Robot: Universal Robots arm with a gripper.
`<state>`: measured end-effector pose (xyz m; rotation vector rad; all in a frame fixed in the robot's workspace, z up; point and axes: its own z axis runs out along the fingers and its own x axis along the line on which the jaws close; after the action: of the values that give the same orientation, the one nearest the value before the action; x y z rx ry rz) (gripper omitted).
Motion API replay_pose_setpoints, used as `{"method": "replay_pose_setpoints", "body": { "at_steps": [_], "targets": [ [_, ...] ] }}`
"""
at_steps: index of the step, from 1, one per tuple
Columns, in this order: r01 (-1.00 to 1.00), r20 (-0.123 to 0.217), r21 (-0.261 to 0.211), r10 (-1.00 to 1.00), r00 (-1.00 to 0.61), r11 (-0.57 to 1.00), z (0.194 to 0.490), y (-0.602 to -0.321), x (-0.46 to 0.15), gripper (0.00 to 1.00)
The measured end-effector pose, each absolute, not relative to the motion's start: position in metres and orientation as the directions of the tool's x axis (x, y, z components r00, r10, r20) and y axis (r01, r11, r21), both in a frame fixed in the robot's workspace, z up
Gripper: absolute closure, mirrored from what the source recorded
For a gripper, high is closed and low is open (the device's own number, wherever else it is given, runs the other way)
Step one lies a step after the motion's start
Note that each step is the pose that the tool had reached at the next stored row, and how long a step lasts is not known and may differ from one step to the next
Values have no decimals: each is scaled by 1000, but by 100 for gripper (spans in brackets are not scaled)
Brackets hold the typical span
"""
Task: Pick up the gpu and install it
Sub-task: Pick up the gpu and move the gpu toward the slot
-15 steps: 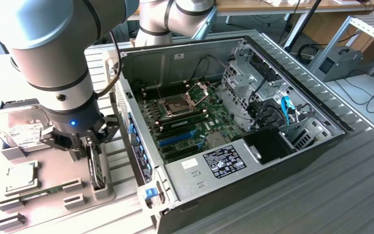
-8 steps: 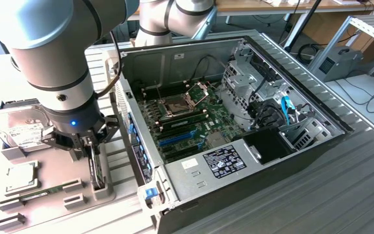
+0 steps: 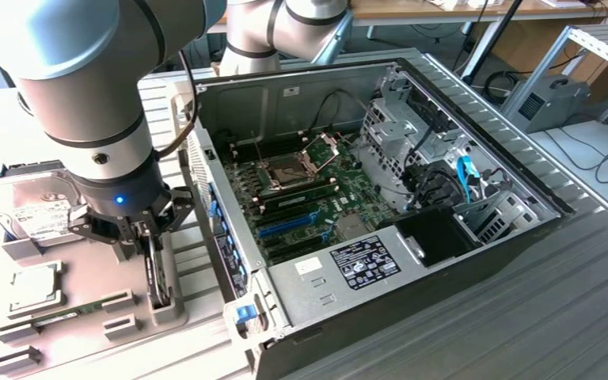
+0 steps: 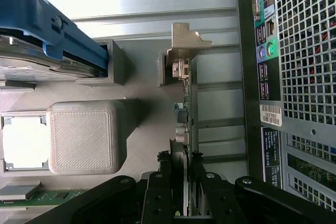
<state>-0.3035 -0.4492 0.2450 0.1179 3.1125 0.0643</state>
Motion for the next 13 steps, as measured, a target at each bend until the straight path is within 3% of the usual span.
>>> {"method": "replay_pose_setpoints", "body": {
  "at_steps": [13],
  "targets": [
    [75, -25, 42, 76, -997, 996, 246, -449, -304, 74]
  ]
}}
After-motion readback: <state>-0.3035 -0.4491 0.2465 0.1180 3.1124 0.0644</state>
